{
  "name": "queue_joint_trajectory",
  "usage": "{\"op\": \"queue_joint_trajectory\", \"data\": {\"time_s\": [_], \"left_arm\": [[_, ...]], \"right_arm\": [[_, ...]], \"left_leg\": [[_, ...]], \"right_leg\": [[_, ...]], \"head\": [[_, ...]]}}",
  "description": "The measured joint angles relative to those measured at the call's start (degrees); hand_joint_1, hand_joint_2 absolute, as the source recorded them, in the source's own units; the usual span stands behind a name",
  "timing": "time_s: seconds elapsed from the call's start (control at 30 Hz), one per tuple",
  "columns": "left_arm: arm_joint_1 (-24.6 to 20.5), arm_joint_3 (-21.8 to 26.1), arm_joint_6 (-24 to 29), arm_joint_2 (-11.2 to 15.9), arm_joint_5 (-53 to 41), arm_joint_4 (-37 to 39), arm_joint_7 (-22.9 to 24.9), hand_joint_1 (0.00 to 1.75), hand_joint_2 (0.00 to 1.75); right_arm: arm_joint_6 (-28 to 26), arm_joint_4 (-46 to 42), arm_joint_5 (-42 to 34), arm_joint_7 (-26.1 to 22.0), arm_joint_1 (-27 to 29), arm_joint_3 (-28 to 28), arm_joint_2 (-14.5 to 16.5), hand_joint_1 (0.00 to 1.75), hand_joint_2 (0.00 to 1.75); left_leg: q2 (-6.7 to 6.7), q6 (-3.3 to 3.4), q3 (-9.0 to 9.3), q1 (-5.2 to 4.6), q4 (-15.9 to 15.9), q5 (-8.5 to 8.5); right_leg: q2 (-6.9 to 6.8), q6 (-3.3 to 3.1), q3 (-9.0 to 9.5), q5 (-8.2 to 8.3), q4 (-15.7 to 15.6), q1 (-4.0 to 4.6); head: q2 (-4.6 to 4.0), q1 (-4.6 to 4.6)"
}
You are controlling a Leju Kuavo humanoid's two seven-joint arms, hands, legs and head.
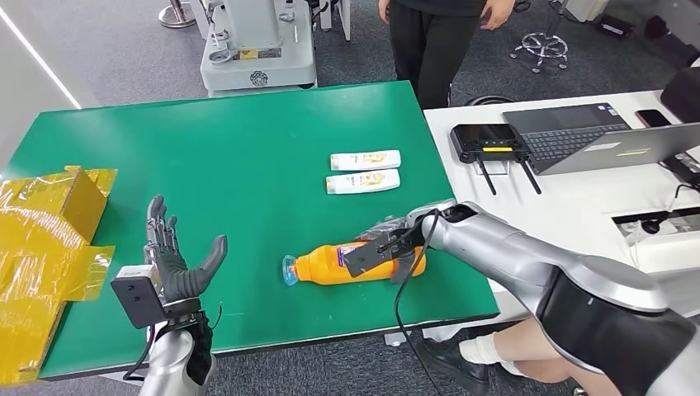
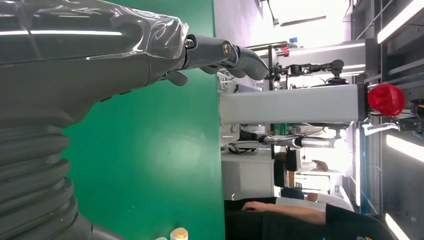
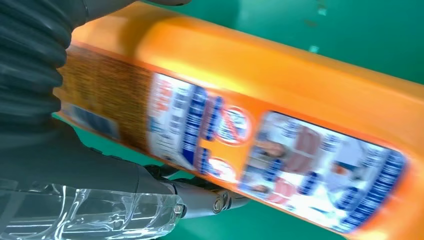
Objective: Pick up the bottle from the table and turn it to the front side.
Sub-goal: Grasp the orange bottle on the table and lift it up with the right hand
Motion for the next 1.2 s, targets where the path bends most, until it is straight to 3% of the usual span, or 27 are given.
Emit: {"op": "queue_joint_trajectory", "data": {"time_s": [0.07,0.13,0.2,0.27,0.93,1.2], "left_arm": [[0.21,0.0,0.12,0.0,-0.03,-0.02,0.03,0.0,1.75],[0.45,0.01,0.17,0.0,-0.07,-0.05,0.04,0.0,1.75],[0.75,0.01,0.17,0.0,-0.11,-0.15,0.08,0.0,1.75],[1.04,0.01,0.17,0.01,-0.15,-0.4,0.11,0.0,1.75],[1.87,0.02,-0.22,0.07,0.02,-1.73,0.61,0.0,1.75],[1.94,0.16,0.63,0.14,0.04,-1.77,0.62,0.0,1.75]], "right_arm": [[-1.37,0.54,0.39,-0.1,0.43,0.37,0.81,0.0,1.75],[-2.35,1.03,0.61,-0.38,0.71,0.67,1.45,0.69,1.75],[-3.11,1.4,0.56,-0.84,0.88,0.86,1.86,1.56,1.75],[-3.99,1.62,0.43,-1.32,1.02,0.94,2.02,1.74,1.75],[-7.14,1.35,-1.72,-1.98,2.02,-0.79,1.97,1.75,1.75],[-15.87,0.08,-3.09,-4.1,4.61,-4.86,2.36,1.75,1.75]], "left_leg": [[-0.01,0.0,0.0,0.01,0.0,0.0],[-0.01,0.0,0.0,0.01,-0.01,0.0],[-0.01,0.0,0.0,0.02,-0.01,0.0],[-0.01,0.0,0.0,0.02,-0.01,0.0],[-0.03,0.0,0.01,0.01,-0.01,0.01],[-0.04,0.0,0.0,0.01,-0.01,0.01]], "right_leg": [[-0.01,0.0,0.0,0.0,0.0,0.01],[-0.01,0.0,0.0,0.0,0.0,0.01],[-0.01,0.0,0.0,0.0,0.0,0.01],[-0.01,0.0,0.0,0.0,0.0,0.01],[-0.03,0.0,0.01,-0.01,0.0,0.01],[-0.05,0.0,0.02,0.0,0.01,0.01]], "head": [[0.0,0.0],[0.0,0.0],[0.0,0.0],[0.0,0.0],[0.0,0.0],[0.0,0.01]]}}
